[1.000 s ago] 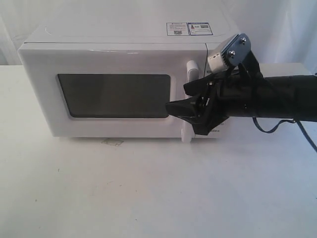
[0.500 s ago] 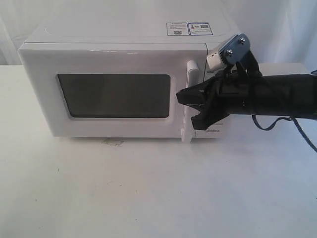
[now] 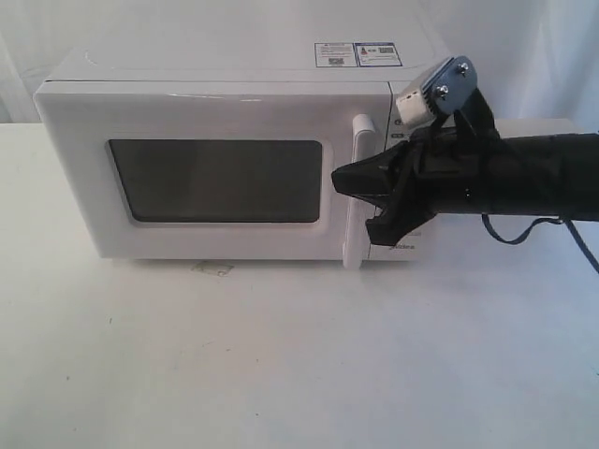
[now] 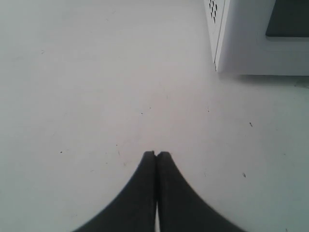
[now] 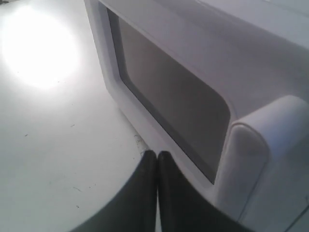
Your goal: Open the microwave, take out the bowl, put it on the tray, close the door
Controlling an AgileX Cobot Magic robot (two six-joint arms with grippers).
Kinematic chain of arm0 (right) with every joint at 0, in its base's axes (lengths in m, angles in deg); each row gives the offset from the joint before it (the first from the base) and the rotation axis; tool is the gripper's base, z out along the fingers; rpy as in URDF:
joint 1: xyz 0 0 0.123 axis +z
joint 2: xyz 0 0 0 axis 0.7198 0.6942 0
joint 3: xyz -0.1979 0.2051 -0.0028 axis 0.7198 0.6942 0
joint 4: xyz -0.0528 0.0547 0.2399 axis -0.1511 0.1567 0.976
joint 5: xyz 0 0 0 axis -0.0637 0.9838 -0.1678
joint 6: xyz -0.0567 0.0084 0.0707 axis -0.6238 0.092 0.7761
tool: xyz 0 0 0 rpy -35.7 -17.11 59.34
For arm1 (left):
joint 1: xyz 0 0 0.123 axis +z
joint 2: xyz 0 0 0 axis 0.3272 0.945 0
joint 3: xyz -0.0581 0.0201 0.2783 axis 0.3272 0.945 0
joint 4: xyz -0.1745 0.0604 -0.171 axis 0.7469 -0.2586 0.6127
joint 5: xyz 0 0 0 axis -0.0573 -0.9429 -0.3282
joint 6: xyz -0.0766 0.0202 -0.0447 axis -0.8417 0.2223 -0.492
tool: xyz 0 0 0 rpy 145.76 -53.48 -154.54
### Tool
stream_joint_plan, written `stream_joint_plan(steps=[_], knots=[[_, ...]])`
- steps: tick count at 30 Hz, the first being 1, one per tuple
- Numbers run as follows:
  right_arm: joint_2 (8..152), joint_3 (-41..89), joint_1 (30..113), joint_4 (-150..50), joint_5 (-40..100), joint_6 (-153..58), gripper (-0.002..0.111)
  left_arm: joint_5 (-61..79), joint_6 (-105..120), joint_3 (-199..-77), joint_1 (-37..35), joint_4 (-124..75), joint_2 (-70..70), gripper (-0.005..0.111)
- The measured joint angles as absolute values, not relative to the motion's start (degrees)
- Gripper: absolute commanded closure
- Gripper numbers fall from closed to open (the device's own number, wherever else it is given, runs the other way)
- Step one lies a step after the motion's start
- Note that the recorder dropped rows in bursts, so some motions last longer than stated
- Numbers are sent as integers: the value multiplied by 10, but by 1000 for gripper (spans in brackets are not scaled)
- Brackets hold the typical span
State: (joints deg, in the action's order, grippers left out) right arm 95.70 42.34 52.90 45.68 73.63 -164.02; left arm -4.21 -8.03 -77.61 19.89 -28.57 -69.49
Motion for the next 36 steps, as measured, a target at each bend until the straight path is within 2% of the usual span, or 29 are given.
stream_joint_plan(steps=[6, 8, 12, 14, 16, 17, 27, 36], knots=[[888, 471, 497, 449, 767, -1680, 108, -42, -80, -776, 199, -286, -695, 107], [888, 471, 495, 449, 764, -1680, 103, -42, -80, -776, 199, -286, -695, 107], [888, 471, 495, 449, 732, -1680, 75, -42, -80, -776, 199, -286, -695, 107], [888, 471, 495, 449, 723, -1680, 54, -42, -80, -776, 199, -286, -695, 107], [888, 471, 495, 447, 716, -1680, 41, -42, -80, -776, 199, -286, -695, 107], [888, 471, 495, 440, 715, -1680, 38, -42, -80, -776, 199, -286, -695, 107], [926, 452, 495, 407, 736, -1680, 38, -42, -80, -776, 199, -286, -695, 107], [931, 442, 495, 443, 699, -1680, 38, -42, -80, -776, 199, -286, -695, 107]])
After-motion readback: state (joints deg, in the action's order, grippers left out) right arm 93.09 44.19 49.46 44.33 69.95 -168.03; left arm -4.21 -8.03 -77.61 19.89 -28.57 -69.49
